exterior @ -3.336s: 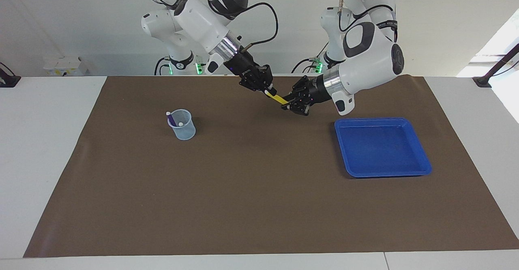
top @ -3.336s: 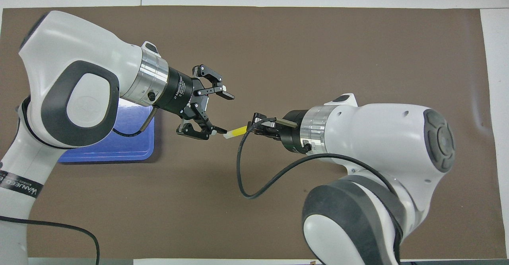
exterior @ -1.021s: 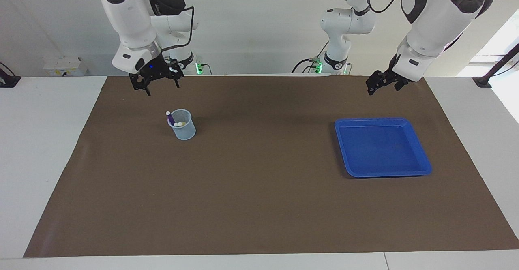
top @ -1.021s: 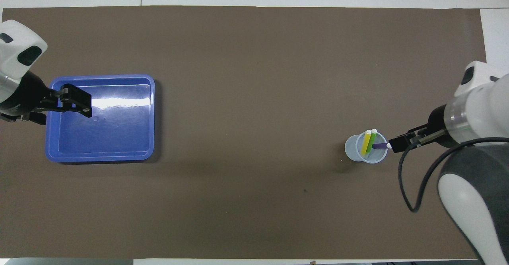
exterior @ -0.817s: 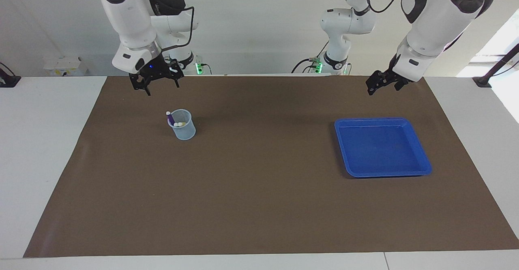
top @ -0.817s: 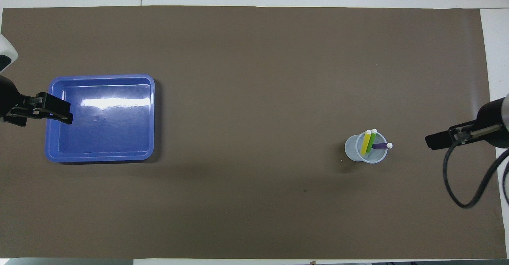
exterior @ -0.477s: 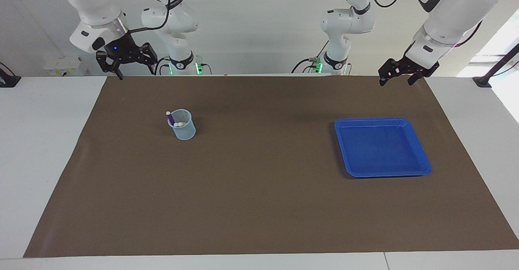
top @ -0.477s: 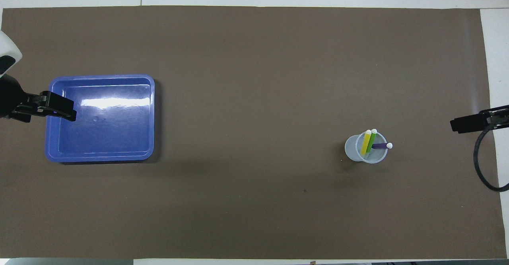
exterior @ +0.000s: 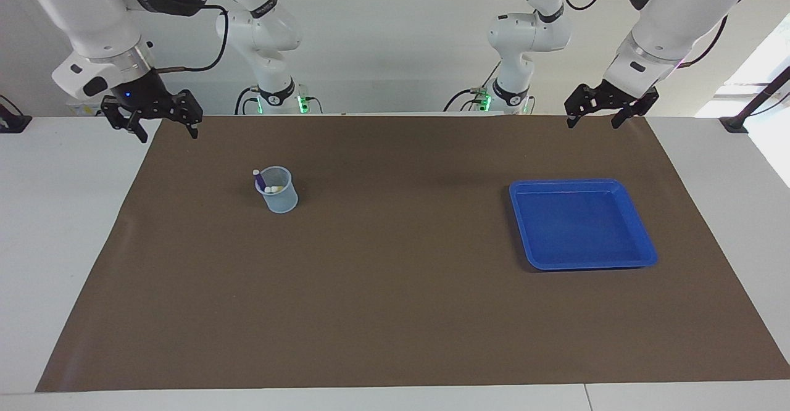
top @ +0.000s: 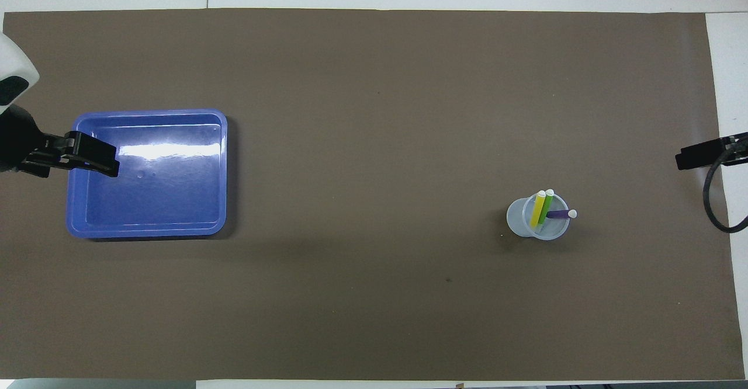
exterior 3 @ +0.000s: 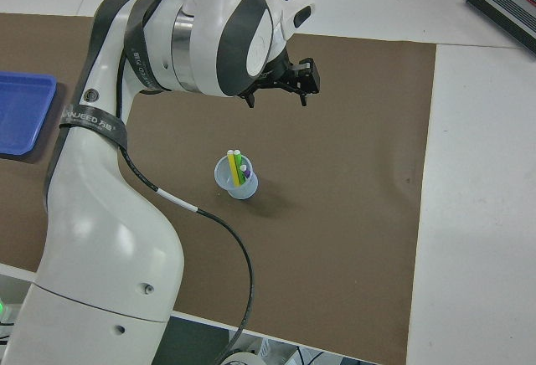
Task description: Transfer and insert pens with both arms
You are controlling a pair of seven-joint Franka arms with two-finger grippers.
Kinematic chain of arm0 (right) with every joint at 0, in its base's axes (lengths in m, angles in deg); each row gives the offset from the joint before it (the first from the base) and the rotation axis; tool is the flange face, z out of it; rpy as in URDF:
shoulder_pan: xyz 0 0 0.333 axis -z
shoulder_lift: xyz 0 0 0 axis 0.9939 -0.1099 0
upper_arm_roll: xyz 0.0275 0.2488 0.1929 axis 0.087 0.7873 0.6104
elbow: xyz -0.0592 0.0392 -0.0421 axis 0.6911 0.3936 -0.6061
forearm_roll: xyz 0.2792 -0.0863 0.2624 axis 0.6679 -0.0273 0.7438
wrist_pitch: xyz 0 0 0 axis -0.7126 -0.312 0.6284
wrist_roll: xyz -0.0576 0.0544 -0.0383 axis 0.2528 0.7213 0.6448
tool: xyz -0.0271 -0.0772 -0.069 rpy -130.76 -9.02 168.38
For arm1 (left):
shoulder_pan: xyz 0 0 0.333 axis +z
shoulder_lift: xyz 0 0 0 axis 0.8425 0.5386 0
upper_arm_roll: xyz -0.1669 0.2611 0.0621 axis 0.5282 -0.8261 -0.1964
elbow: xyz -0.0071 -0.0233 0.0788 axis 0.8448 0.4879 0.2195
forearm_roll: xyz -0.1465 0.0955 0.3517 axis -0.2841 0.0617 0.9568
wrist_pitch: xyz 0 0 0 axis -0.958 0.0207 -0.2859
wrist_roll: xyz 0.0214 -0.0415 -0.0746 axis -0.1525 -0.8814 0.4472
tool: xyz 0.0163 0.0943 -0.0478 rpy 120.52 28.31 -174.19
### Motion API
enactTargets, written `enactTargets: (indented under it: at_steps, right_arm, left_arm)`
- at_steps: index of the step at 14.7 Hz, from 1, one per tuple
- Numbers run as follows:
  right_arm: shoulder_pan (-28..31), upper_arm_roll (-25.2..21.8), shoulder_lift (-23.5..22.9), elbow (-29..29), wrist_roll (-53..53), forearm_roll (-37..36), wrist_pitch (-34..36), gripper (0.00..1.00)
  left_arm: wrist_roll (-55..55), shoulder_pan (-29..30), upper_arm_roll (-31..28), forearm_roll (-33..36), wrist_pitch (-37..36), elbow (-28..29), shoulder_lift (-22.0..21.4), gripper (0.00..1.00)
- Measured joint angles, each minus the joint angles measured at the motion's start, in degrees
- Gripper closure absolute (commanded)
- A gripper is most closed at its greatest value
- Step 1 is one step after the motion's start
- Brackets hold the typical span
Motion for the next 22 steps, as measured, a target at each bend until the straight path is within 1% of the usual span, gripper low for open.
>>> enactTargets:
  at_steps: [4,10,12,16,19,22]
  right_arm:
    - [-0.37,-0.27,-0.08,0.32,-0.15,0.0,0.96,0.0]
    - [-7.03,-8.22,-1.16,0.32,-0.21,-0.01,0.96,0.0]
    - [-8.86,-9.77,-1.36,0.33,-0.23,-0.01,0.96,0.0]
    - [-9.15,-9.85,-2.28,0.41,-1.37,-0.01,1.09,0.0]
    - [-9.15,-9.91,-3.52,2.11,-1.44,-0.01,1.68,0.0]
    - [-9.16,-9.91,-3.74,3.18,-1.44,-0.01,2.12,0.0]
  left_arm:
    - [1.95,0.01,-0.01,-0.04,1.07,0.36,0.19,0.0]
    - [1.98,0.05,-0.01,-0.03,1.26,0.6,0.17,0.0]
    - [2.03,0.05,0.01,-0.03,1.47,0.6,0.15,0.0]
    - [2.15,0.05,0.07,-0.04,1.73,0.6,0.15,0.0]
    - [2.15,0.05,0.11,-0.04,1.74,0.6,0.13,0.0]
    - [2.15,0.03,0.16,-0.04,1.78,0.6,0.0,0.0]
